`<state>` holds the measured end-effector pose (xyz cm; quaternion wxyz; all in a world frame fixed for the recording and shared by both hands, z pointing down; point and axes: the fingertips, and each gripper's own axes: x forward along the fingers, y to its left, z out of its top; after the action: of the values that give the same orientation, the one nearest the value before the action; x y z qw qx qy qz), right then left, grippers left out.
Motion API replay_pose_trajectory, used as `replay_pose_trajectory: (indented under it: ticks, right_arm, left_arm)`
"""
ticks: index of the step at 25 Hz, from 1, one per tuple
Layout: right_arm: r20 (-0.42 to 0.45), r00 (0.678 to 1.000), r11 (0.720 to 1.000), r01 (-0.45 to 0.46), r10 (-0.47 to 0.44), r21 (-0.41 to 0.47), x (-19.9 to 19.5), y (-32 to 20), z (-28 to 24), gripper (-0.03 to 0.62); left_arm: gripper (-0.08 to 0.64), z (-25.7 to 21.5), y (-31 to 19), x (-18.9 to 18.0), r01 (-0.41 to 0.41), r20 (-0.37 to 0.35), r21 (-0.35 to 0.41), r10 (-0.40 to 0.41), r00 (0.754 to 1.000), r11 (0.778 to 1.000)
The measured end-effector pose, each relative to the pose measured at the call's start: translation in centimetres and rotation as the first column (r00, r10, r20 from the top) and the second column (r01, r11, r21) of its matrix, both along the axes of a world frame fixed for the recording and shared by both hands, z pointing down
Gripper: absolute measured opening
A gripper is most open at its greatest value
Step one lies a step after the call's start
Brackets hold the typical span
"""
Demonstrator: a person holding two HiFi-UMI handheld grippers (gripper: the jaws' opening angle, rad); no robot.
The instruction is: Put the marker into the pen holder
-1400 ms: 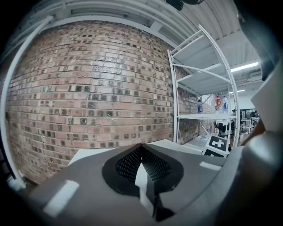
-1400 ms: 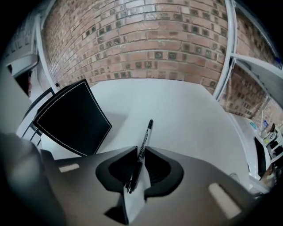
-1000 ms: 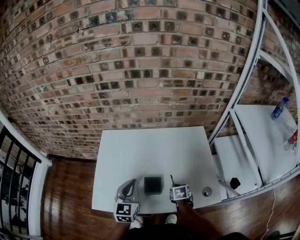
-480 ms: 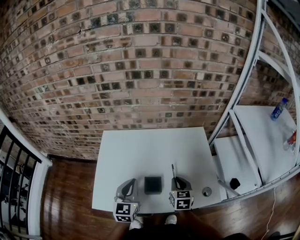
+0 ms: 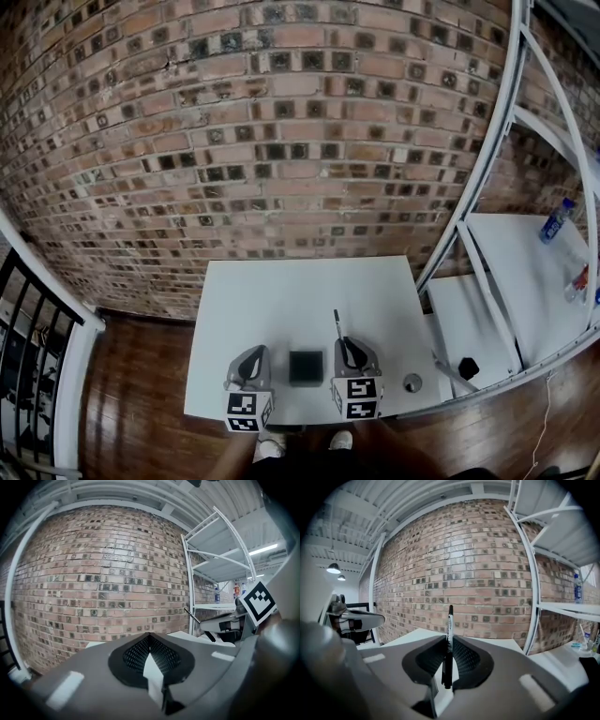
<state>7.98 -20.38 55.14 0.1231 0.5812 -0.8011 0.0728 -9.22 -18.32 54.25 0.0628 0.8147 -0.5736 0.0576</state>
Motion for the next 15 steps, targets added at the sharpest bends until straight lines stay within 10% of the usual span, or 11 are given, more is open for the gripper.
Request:
replay_pose_trajectory:
  ticks: [15]
  right_arm:
    - [0.050, 0.998, 0.998, 0.042, -0.044, 0.038, -2.6, 2.4, -2.0, 0.045]
  left_arm:
    - [0.014, -1.9, 0.4, -0.7, 0.038, -0.032, 0.017, -0.038, 0.999, 0.999]
